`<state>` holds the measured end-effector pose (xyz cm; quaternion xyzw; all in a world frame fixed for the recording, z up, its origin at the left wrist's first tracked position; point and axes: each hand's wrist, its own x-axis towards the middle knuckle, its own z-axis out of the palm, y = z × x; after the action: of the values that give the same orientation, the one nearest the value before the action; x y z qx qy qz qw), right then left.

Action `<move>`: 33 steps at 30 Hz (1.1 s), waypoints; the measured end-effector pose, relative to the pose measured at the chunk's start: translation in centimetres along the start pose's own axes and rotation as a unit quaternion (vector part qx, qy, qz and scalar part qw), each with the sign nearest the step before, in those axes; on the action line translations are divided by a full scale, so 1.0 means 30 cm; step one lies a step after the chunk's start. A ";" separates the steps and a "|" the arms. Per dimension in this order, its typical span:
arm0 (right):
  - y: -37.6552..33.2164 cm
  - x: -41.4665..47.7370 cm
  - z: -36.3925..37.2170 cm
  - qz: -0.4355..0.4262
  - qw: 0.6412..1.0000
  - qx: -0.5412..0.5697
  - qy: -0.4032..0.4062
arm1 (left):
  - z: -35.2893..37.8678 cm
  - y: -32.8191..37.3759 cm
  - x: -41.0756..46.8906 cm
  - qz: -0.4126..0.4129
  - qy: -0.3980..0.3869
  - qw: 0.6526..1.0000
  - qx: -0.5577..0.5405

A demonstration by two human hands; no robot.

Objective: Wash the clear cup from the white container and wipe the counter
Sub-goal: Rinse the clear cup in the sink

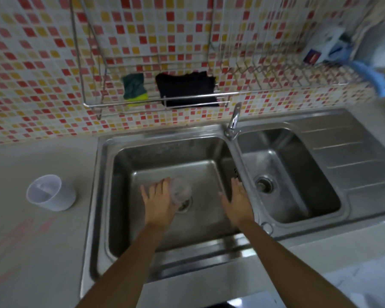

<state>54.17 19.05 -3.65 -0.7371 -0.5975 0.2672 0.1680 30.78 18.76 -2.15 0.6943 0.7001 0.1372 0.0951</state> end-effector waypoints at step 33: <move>-0.020 0.736 -0.251 -0.126 0.980 -0.036 -0.153 | 0.144 0.487 0.324 -0.013 0.010 0.944 -0.330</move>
<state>61.32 41.17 -1.54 -0.6121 -0.7134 0.3314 0.0803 45.84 28.70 -0.92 0.6134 0.6252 0.3667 0.3135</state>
